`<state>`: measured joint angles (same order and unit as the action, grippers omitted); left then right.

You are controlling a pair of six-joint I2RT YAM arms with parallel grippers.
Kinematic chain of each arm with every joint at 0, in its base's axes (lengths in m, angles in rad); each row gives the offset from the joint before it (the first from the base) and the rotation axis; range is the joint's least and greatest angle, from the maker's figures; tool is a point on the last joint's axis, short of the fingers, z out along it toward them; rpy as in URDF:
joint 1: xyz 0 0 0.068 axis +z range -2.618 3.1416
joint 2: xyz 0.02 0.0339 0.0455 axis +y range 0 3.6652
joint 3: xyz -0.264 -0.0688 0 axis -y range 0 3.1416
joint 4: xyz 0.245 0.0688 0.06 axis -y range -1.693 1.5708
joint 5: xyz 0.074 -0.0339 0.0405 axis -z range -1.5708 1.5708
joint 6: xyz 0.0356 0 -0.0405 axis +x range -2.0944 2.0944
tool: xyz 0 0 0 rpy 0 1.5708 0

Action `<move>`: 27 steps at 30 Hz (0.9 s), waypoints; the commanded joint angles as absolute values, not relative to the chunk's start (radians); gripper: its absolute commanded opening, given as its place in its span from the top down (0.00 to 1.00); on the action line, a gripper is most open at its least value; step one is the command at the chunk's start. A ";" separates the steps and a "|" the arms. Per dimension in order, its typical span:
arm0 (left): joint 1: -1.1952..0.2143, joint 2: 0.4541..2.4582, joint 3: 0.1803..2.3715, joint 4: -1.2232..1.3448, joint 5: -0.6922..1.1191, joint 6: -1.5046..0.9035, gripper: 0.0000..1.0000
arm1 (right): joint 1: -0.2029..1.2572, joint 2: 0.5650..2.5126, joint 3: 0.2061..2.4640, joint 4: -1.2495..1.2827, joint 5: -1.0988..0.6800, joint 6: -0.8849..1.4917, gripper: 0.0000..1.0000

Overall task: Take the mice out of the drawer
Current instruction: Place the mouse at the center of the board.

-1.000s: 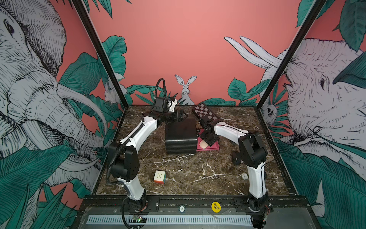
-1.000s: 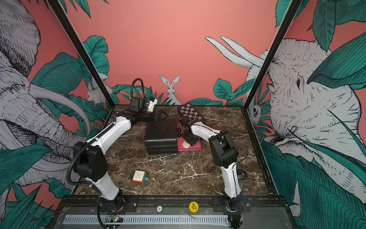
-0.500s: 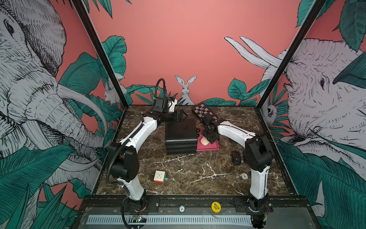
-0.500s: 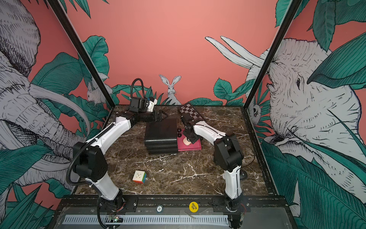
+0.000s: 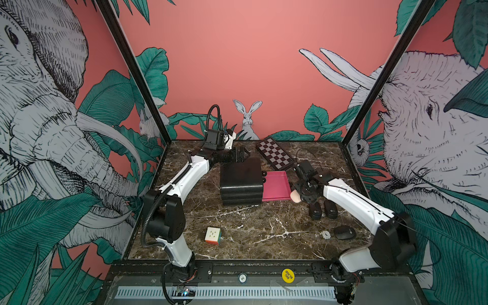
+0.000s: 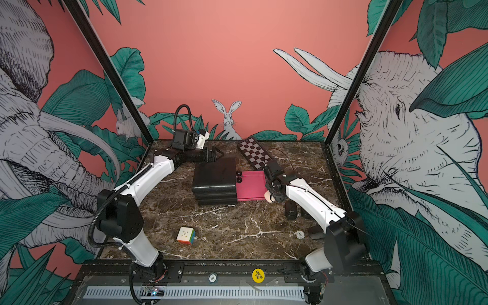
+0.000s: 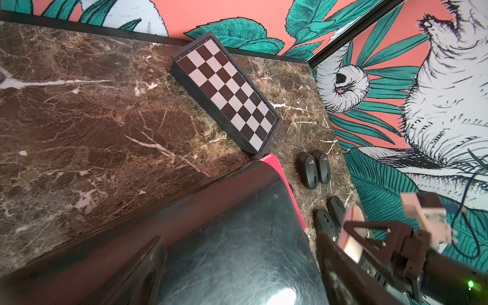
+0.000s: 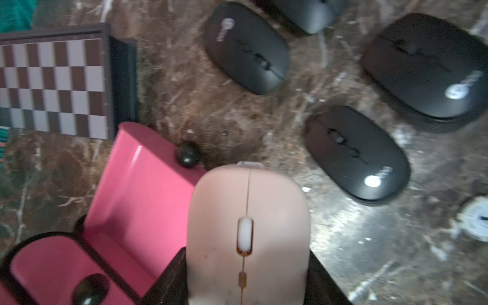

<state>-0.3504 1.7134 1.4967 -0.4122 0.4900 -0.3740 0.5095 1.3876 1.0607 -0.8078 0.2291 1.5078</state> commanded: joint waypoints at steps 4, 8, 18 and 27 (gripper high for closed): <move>-0.350 1.739 1.474 -0.558 0.506 -0.392 0.09 | 0.508 1.222 0.865 -0.876 0.287 1.679 0.55; -0.350 1.750 1.482 -0.561 0.512 -0.393 0.09 | 0.509 1.162 0.753 -0.859 0.259 1.741 0.55; -0.350 1.759 1.491 -0.566 0.511 -0.393 0.09 | 0.509 1.116 0.628 -0.889 0.270 1.799 0.55; -0.350 1.764 1.497 -0.563 0.505 -0.399 0.08 | 0.506 1.170 0.591 -0.788 0.275 1.756 0.54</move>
<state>-0.3496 1.7321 1.5162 -0.4160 0.4995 -0.3744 0.5095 1.1492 0.5827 -0.8120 0.2485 1.7786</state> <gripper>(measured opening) 0.916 0.559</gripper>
